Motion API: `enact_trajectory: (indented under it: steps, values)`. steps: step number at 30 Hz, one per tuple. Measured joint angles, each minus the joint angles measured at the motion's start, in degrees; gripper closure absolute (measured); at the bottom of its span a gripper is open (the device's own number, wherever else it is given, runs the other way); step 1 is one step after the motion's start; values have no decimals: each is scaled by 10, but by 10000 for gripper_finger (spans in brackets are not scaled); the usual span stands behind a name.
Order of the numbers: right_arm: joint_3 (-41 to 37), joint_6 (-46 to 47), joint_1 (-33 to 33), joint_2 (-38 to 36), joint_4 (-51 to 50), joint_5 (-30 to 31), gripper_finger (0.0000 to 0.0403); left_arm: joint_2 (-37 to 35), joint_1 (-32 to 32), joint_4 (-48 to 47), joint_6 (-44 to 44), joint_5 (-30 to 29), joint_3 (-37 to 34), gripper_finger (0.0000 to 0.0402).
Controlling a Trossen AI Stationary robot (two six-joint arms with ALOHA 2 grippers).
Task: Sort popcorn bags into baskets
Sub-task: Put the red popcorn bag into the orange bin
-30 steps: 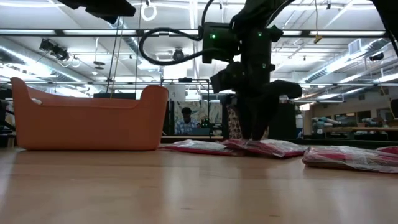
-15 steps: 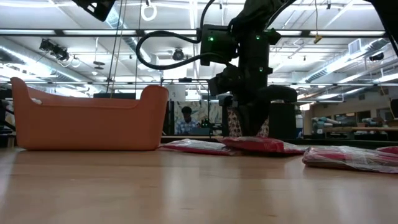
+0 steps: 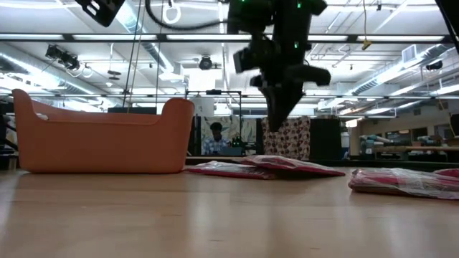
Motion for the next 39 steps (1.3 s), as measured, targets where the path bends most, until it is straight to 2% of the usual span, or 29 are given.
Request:
enact_trajectory:
  steps: [4, 7, 10, 14, 18, 24, 31, 39]
  values:
    - [3, 33, 7, -4, -2, -28, 395, 2, 1, -3, -23, -46, 0, 363]
    - [-2, 60, 7, -4, -4, -52, 374, 2, 0, -4, -23, -48, 0, 363]
    - [-10, 95, 21, -4, -1, -49, 348, 2, 0, -5, -23, -47, 0, 363]
    - [-13, 141, 72, -3, 34, 17, 320, 2, 0, -11, -16, -49, 0, 363]
    - [-13, 181, 119, -3, 71, 95, 296, 2, 1, -10, -14, -87, 0, 363]
    - [-13, 246, 164, -3, 86, 130, 238, 2, 0, -13, -14, -93, 0, 363]
    - [-33, 291, 212, -3, 126, 220, 161, 2, 0, -21, -23, -86, 0, 363]
    - [-70, 327, 236, -3, 159, 273, 147, 2, 0, -53, -49, -86, 0, 363]
